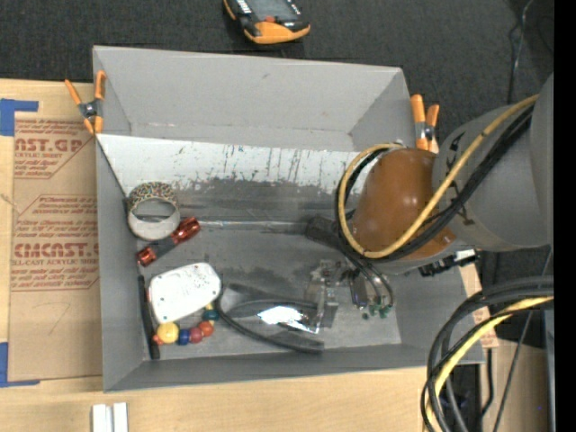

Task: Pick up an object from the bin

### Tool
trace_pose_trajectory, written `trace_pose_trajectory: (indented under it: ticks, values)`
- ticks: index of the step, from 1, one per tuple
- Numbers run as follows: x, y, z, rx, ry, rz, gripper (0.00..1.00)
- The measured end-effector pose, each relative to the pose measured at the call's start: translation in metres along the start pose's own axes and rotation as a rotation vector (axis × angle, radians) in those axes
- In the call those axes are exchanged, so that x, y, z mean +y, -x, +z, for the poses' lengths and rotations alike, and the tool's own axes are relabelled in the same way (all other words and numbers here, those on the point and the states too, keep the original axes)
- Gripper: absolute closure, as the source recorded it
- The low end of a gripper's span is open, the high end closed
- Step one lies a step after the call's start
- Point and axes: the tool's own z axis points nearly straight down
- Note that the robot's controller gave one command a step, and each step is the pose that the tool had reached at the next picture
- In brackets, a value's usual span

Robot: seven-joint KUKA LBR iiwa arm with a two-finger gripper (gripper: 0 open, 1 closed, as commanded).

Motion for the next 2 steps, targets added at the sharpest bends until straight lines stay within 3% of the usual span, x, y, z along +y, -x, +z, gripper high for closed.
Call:
trace_pose_trajectory:
  ticks: [1, 2]
  values:
    - [0.006, 0.000, 0.015, -0.012, 0.001, 0.014, 1.00]
    - [-0.007, 0.000, 0.030, -0.048, 0.007, -0.243, 1.00]
